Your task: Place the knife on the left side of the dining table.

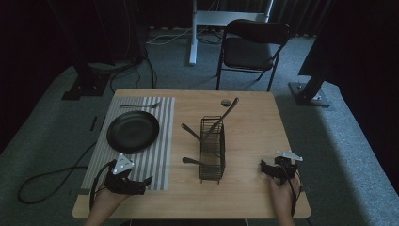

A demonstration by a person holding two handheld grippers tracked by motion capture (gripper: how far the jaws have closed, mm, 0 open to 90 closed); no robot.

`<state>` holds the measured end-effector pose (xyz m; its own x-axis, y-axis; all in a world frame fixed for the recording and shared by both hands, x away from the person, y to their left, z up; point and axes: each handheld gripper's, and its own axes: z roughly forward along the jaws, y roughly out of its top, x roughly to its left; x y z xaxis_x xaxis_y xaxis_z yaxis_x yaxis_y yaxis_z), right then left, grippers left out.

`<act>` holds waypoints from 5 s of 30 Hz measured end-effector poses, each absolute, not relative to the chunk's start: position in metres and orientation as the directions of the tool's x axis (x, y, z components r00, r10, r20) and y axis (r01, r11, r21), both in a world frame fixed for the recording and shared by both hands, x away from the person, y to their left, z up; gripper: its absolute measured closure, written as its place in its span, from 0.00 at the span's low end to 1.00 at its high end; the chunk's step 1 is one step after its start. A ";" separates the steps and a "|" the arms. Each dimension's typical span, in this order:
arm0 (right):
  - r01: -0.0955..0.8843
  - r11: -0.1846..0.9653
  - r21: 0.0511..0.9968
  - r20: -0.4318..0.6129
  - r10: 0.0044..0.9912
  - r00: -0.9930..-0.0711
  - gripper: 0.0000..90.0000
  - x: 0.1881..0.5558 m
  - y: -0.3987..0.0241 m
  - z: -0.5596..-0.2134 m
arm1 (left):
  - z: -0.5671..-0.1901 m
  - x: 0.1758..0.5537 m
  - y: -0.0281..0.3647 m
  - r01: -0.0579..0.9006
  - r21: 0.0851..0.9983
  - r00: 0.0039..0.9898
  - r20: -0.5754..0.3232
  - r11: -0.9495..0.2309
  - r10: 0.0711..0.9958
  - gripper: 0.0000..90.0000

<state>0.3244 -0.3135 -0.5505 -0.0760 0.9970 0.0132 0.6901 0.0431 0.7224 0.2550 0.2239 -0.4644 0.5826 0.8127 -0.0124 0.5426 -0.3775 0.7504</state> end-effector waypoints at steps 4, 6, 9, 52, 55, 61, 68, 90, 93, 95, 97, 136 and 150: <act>0.690 0.043 0.722 0.013 0.997 -0.076 0.13 0.324 -0.313 -0.551 | -0.458 0.254 0.217 0.527 0.761 0.601 -0.019 -0.378 0.799 0.03; 0.690 0.043 0.722 0.013 0.997 -0.076 0.13 0.324 -0.313 -0.551 | -0.453 0.252 0.213 0.518 0.766 0.615 -0.023 -0.381 0.788 0.03; 0.690 0.043 0.722 0.013 0.997 -0.076 0.13 0.324 -0.313 -0.551 | -0.445 0.248 0.207 0.495 0.777 0.634 -0.016 -0.390 0.773 0.03; 0.689 0.044 0.723 0.013 0.997 -0.077 0.13 0.324 -0.314 -0.551 | -0.378 0.248 0.124 0.401 0.821 0.757 -0.047 -0.406 0.652 0.06; 0.689 0.045 0.723 0.012 0.997 -0.078 0.13 0.324 -0.314 -0.551 | -0.378 0.252 0.119 0.404 0.817 0.760 -0.050 -0.411 0.648 0.06; 0.689 0.045 0.723 0.012 0.997 -0.077 0.13 0.324 -0.314 -0.551 | -0.382 0.261 0.112 0.425 0.817 0.769 -0.099 -0.389 0.632 0.21; 0.689 0.044 0.723 0.013 0.997 -0.077 0.13 0.324 -0.314 -0.551 | -0.388 0.273 0.111 0.452 0.813 0.761 -0.136 -0.368 0.634 0.38; 0.689 0.045 0.723 0.012 0.997 -0.078 0.13 0.324 -0.314 -0.551 | -0.387 0.279 0.104 0.426 0.810 0.783 -0.108 -0.403 0.612 0.82; 0.689 0.044 0.723 0.013 0.997 -0.077 0.13 0.324 -0.314 -0.551 | -0.388 0.283 0.106 0.441 0.815 0.776 -0.136 -0.376 0.616 0.83; 0.689 0.045 0.723 0.012 0.997 -0.078 0.13 0.324 -0.314 -0.551 | -0.388 0.285 0.107 0.449 0.818 0.771 -0.151 -0.359 0.618 0.84; 0.689 0.044 0.723 0.013 0.997 -0.077 0.13 0.324 -0.314 -0.551 | -0.388 0.287 0.107 0.453 0.820 0.771 -0.162 -0.351 0.615 0.84; 0.690 0.044 0.723 0.013 0.997 -0.077 0.13 0.324 -0.314 -0.551 | -0.313 0.272 0.122 0.317 0.928 0.800 -0.150 -0.197 0.580 0.93; 0.689 0.045 0.723 0.013 0.997 -0.078 0.13 0.324 -0.314 -0.551 | -0.289 0.260 0.169 0.290 0.947 0.747 -0.137 -0.134 0.651 0.93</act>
